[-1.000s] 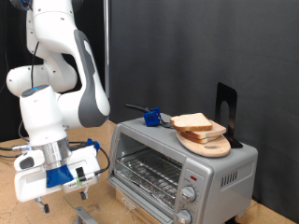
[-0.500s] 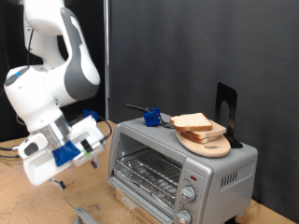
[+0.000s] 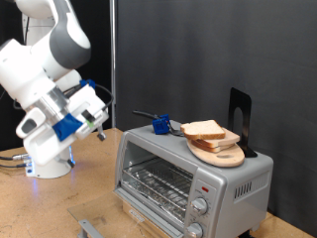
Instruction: Make a piece of toast with the oven
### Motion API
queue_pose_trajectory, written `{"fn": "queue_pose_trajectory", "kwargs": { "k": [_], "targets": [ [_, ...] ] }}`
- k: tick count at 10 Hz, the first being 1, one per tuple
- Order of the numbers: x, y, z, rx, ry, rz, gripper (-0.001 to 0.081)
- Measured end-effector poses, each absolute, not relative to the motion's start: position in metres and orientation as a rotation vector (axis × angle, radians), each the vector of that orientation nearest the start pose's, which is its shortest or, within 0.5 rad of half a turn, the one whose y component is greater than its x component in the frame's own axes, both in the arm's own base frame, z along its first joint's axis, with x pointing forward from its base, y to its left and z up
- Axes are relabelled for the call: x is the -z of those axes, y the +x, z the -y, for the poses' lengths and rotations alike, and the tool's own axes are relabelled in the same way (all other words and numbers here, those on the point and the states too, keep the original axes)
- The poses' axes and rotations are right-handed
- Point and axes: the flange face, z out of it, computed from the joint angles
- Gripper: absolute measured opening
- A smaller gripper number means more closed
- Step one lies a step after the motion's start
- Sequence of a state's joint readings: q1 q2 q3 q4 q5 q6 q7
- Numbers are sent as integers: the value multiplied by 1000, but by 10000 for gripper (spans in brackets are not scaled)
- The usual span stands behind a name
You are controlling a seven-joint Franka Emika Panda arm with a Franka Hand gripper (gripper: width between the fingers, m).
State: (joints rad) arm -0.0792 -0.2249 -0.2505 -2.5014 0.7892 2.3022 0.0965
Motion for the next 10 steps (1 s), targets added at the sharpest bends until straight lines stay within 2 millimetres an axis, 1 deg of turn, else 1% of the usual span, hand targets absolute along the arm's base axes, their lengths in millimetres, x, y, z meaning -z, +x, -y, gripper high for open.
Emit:
{"fn": "queue_pose_trajectory", "kwargs": {
  "k": [2,3,4,6,7,9,10],
  "targets": [
    [-368,432,130,95,-2241,-1142,808],
    [-372,435,125,101,-2282,-1107,808],
    [-382,437,118,100,-2324,-1050,808],
    [-413,438,106,55,-2376,-937,808],
    [-429,437,99,28,-2475,-832,808],
    [-458,434,78,-43,-2679,-605,808],
    [-465,434,73,-63,-2747,-529,808]
  ]
}}
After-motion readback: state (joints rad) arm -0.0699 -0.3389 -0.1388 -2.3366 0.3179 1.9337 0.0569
